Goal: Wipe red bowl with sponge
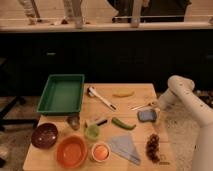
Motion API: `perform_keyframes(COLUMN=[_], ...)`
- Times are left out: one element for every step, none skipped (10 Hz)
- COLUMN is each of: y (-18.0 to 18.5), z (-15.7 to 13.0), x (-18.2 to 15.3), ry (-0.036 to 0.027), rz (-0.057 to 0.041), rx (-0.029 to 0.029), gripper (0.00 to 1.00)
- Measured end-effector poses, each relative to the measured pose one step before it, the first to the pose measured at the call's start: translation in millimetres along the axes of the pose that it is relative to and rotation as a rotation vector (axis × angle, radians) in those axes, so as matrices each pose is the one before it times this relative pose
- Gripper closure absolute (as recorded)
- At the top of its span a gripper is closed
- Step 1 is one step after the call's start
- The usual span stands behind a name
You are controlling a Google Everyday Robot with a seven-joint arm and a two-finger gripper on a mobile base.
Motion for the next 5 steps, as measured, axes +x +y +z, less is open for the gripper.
perform_keyframes(y=[0.69, 0.55, 0.69, 0.15, 1.83], z=[2.05, 0.57, -0.17, -1.09, -2.30], x=[-0.60, -1.26, -1.35, -2.85, -1.32], ry=[0.00468, 0.00679, 0.00518, 0.00539, 0.00175], rz=[-0.00581, -0.00489, -0.00395, -0.00271, 0.00052], rx=[-0.01056, -0.00702, -0.00326, -0.00145, 0.00146], gripper=[0.34, 0.47, 0.55, 0.64, 0.75])
